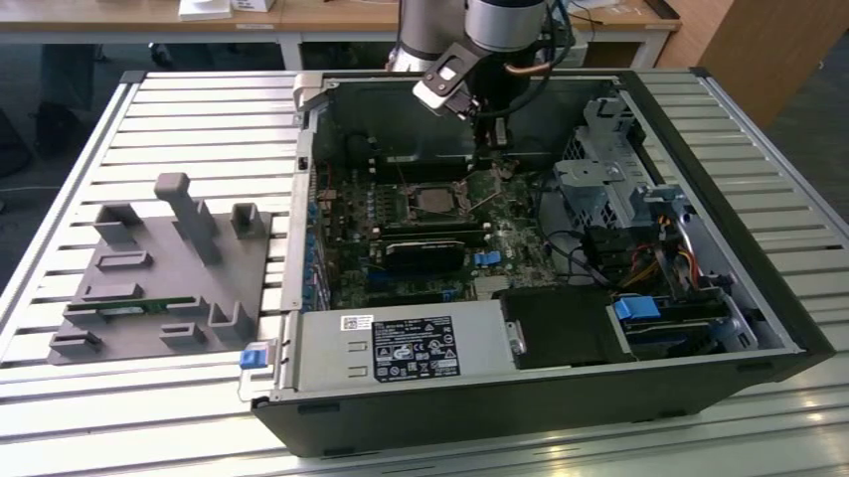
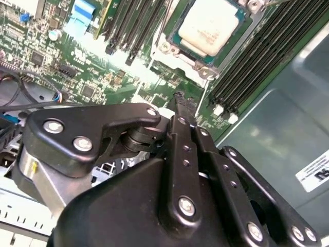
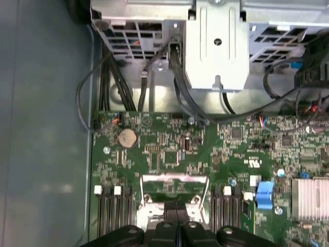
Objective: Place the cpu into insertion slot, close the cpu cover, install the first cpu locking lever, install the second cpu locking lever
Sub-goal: 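Close the cpu cover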
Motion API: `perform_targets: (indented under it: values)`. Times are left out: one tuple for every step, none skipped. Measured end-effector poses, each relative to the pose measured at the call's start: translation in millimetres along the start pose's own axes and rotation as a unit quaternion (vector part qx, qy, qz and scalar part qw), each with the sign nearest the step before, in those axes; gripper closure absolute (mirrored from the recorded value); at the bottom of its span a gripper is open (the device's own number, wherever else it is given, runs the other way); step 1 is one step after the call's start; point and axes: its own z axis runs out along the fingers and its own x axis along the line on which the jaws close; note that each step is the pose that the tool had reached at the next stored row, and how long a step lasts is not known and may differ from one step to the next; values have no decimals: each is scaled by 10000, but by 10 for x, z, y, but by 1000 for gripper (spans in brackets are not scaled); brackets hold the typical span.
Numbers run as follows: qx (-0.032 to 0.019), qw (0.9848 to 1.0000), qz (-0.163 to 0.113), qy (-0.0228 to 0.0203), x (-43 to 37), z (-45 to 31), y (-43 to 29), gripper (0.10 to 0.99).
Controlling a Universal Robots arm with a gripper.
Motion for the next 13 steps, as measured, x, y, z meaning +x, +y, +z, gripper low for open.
perform_targets:
  values:
    - [3,10000,0,-1,0,5,28,980]
    - [6,10000,0,-1,1,12,56,980]
    - [8,10000,-1,-1,3,20,75,980]
    - [8,10000,-1,-1,4,26,87,980]
    - [9,10000,0,-1,5,29,100,980]
    - [9,10000,0,-2,4,30,114,980]
    - [9,10000,0,-2,5,33,134,980]
    - [10,10000,0,-1,6,38,154,980]
    - [9,10000,-1,0,7,42,172,980]
    - [10,10000,0,-1,8,46,184,980]
    - [10,10000,0,-3,9,49,196,980]
    - [10,10000,0,-7,11,51,206,980]
    - [10,10000,-1,-11,12,53,217,980]
